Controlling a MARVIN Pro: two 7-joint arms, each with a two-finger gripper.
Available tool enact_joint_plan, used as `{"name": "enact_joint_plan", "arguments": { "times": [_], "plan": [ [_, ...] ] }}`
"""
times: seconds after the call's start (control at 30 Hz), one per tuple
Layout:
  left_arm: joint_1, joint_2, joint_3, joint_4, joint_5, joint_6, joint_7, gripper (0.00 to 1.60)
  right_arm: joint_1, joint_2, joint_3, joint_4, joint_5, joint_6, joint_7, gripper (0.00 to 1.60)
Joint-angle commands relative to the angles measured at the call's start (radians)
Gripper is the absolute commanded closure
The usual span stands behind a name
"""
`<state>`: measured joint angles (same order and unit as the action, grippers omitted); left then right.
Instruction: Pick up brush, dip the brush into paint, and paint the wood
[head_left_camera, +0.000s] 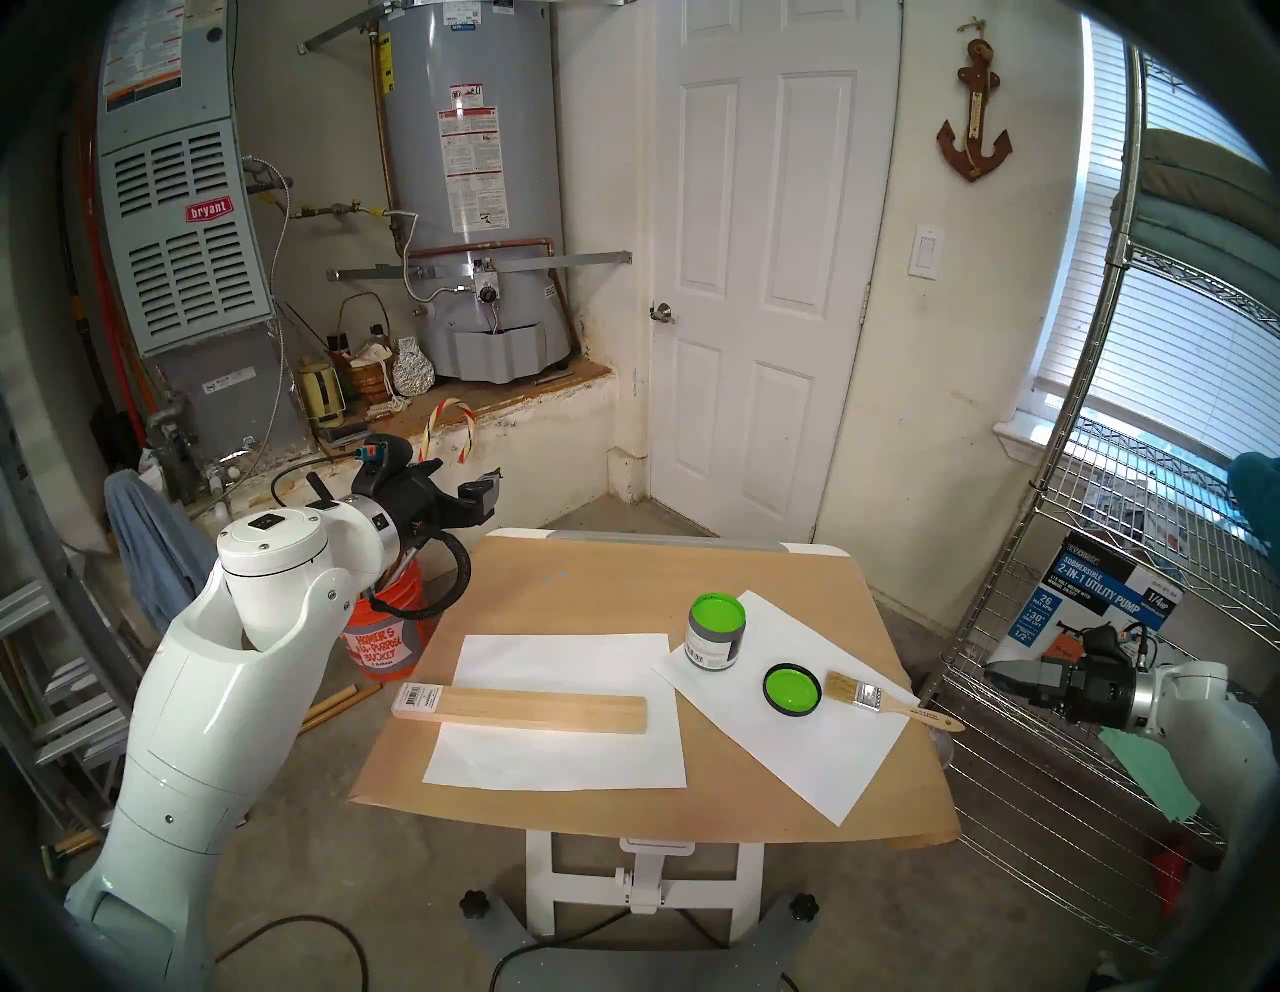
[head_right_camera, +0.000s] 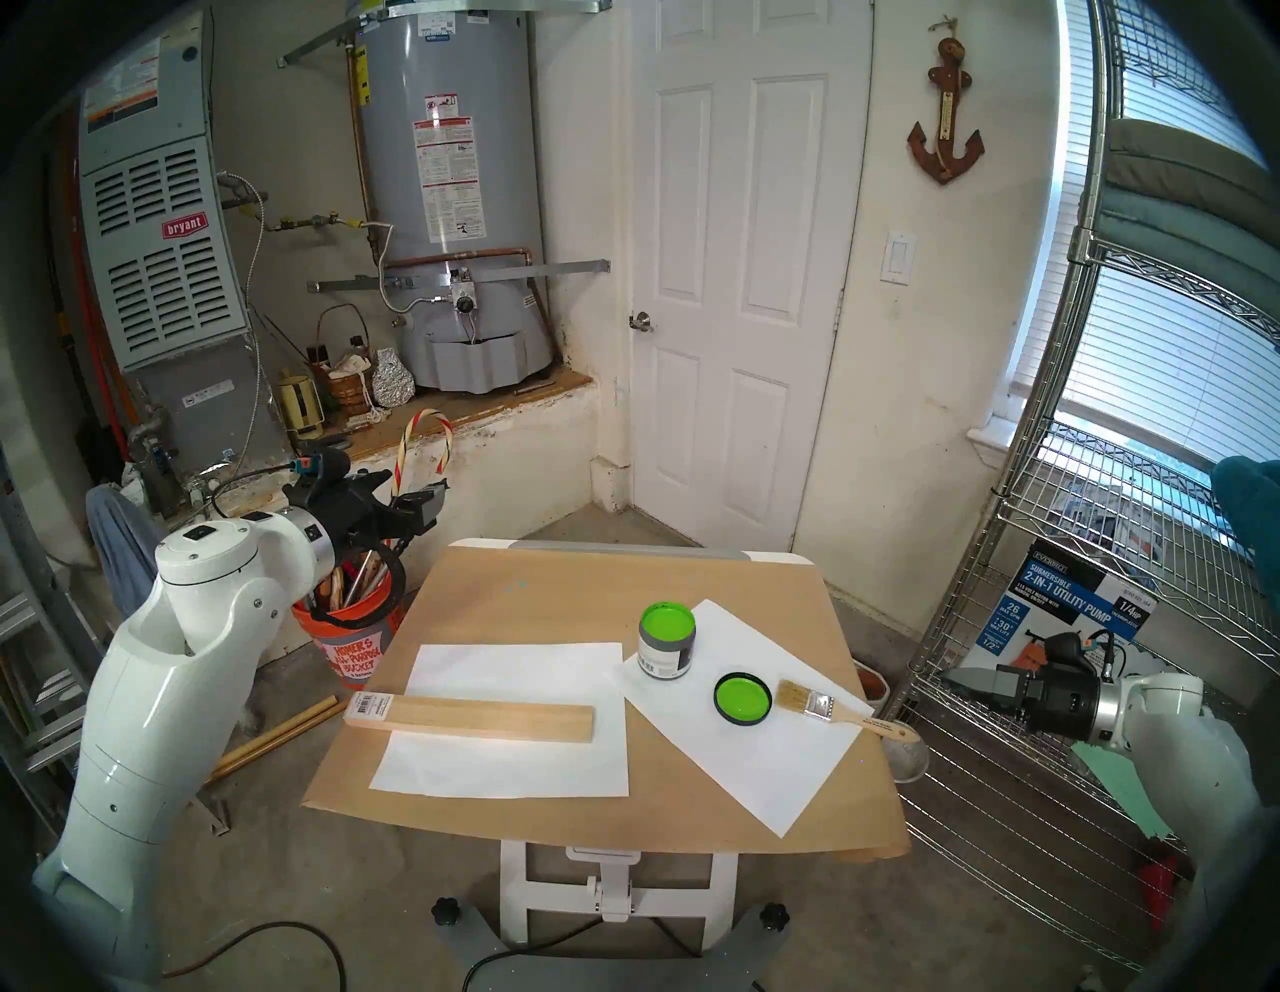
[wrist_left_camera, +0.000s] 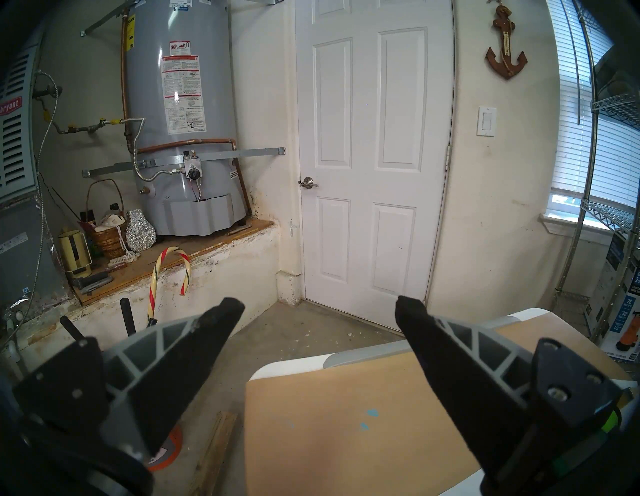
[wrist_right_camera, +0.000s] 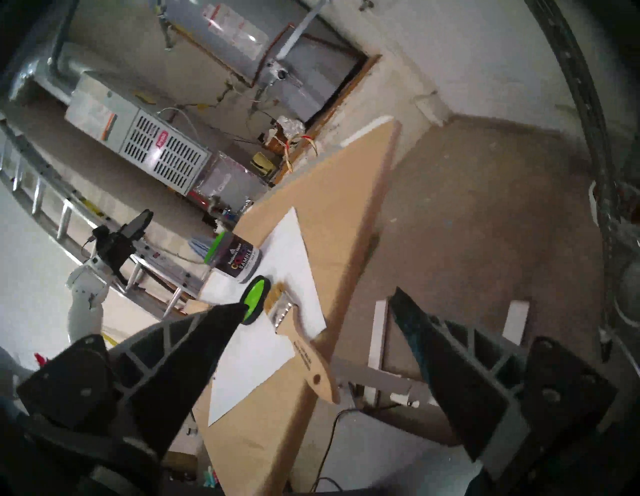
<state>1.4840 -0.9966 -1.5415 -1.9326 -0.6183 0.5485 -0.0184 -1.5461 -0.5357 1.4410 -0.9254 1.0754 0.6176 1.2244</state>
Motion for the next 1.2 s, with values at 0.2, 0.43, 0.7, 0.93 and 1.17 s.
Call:
{"name": "enact_joint_plan", "arguments": {
  "times": [0.2,0.43,0.7,0.93,1.17],
  "plan": [
    [-0.009,0.002,-0.01,-0.017,-0.002,-0.003,0.0,0.0,-0.101,0.002,0.074,-0.139,0.135,0.164,-0.107,0.0],
    [-0.009,0.002,-0.01,-0.018,-0.002,-0.003,0.001,0.0,-0.152,0.003,0.101,-0.178,0.167,0.184,-0.142,0.0],
    [-0.009,0.002,-0.01,-0.018,-0.002,-0.003,0.001,0.0,-0.198,-0.013,0.128,-0.2,0.187,0.171,-0.168,0.0],
    [-0.009,0.002,-0.01,-0.018,-0.002,-0.003,0.001,0.0,-0.2,-0.03,0.133,-0.207,0.188,0.162,-0.177,0.0],
    [-0.009,0.002,-0.01,-0.018,-0.002,-0.003,0.001,0.0,-0.196,-0.043,0.128,-0.213,0.184,0.165,-0.187,0.0]
  ]
}}
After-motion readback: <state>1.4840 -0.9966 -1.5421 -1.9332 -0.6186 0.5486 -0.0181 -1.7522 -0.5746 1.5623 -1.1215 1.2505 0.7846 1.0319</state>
